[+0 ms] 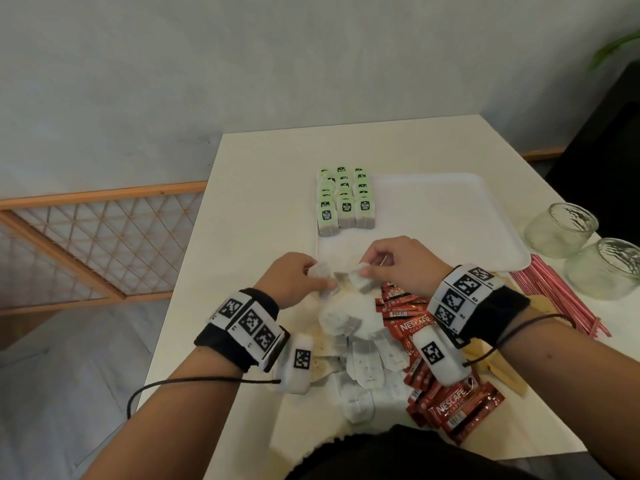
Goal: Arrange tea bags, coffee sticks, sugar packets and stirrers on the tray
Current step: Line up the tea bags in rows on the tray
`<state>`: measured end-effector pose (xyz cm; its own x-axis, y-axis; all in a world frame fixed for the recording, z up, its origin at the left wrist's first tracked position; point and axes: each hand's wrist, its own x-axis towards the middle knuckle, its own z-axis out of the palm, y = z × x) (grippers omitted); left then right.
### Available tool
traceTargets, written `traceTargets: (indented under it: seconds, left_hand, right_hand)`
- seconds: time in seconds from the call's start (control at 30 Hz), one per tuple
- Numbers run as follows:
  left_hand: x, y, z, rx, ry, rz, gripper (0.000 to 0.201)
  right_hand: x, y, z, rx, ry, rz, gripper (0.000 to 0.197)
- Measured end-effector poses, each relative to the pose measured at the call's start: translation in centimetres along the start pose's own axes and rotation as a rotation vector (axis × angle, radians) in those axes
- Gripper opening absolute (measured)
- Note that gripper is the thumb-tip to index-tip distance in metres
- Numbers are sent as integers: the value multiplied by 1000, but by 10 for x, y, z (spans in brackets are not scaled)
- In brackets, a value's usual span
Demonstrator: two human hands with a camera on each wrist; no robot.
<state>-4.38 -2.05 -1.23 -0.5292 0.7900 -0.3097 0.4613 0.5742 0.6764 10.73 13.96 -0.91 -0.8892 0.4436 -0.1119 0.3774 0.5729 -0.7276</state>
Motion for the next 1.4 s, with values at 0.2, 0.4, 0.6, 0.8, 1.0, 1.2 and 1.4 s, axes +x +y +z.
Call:
traceTargets:
  seconds: [0.2,0.4,0.6,0.8,1.0,1.2,1.4]
  left_hand:
    - [10,14,7,-516,99,-23,19]
    - [15,42,23,-615,121,3,10]
    - [18,49,27,-732,51,55,25]
    - [34,42,25,-789,14,27,20]
    - [51,33,22,-751,-3,30,18]
    - [62,20,9,-684,9,-18,16]
    - [68,5,-9,-656,63,-82,16]
  right_hand:
    - [5,-10,-10,128,228,2,18]
    - [15,-15,0,53,314,29,18]
    - [22,-15,3,381,270,114,27]
    - [31,-3,-4,445,224,144,6]
    - [49,7,-5,343,276,138,13]
    - [70,18,-11,221,153,196,7]
    - [101,29,-17,13,135,226,2]
